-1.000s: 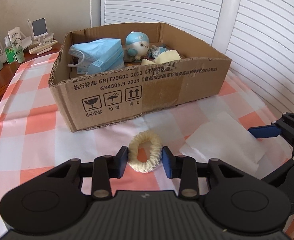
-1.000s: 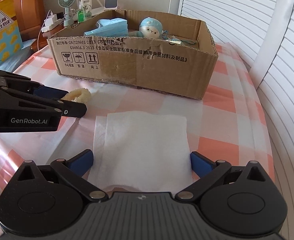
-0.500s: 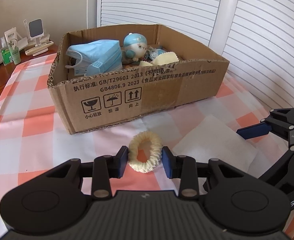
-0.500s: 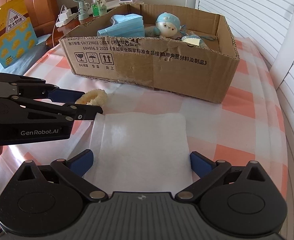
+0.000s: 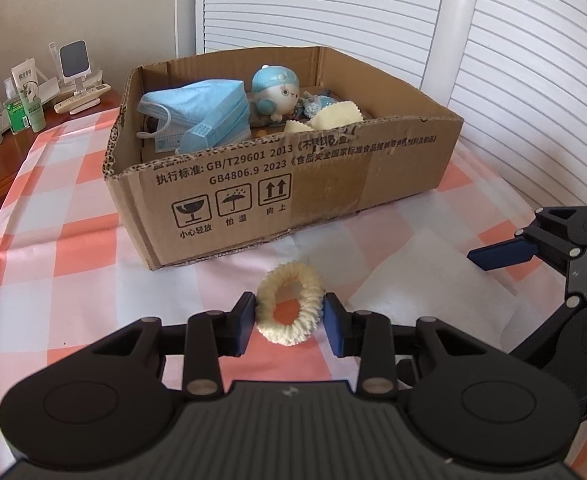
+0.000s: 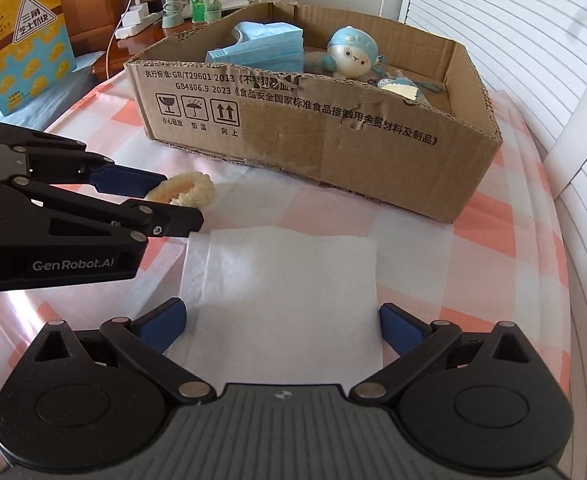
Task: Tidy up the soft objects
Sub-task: 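Close the left tool on the cream scrunchie while the right tool closes on the tissue sheet, then carry the scrunchie into the box with the left tool while the right carries the tissue in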
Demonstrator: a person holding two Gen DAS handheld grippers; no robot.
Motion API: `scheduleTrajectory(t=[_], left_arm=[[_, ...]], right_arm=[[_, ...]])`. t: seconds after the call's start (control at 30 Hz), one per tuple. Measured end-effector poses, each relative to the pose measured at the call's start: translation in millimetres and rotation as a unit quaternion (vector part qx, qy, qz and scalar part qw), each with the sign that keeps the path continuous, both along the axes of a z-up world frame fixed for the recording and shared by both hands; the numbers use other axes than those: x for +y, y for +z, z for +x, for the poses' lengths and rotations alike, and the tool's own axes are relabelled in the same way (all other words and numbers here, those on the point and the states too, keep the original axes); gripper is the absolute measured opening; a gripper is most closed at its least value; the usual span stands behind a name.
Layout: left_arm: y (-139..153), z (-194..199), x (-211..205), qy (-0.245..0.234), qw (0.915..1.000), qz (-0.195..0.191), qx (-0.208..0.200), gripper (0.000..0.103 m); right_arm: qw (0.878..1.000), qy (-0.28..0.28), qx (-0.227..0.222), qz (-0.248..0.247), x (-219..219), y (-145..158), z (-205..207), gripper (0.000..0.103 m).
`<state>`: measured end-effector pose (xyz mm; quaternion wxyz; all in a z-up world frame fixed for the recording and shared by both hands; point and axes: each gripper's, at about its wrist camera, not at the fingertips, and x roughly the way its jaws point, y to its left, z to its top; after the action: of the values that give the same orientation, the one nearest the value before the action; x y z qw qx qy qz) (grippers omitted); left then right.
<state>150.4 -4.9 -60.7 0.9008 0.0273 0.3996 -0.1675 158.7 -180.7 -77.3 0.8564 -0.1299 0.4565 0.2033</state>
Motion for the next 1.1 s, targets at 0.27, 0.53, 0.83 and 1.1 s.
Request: scheduleTrajectory(t=[0.27,0.53,0.83,1.1], left_arm=[[1,0,0,-0.001,1.0000,0.001,-0.002,0.035],[6,-1,1,-0.007,0.9999,0.002,-0.009,0.035],[13,-5,2,-0.023,0.9995,0.014,-0.015,0.035],[24,-13,4,-0.031,0.9992,0.013,-0.022,0.035]], right_arm=[[0.999,0.031,-0.016,0.002,5,9,-12,0.076],[0.999,0.031,-0.035,-0.007,7,17,-19,0.048],[0.999,0.023,-0.041,0.001,-1,24,-23,0.036],[0.998,0.017,-0.054,0.007,-6,36,-31,0.036]])
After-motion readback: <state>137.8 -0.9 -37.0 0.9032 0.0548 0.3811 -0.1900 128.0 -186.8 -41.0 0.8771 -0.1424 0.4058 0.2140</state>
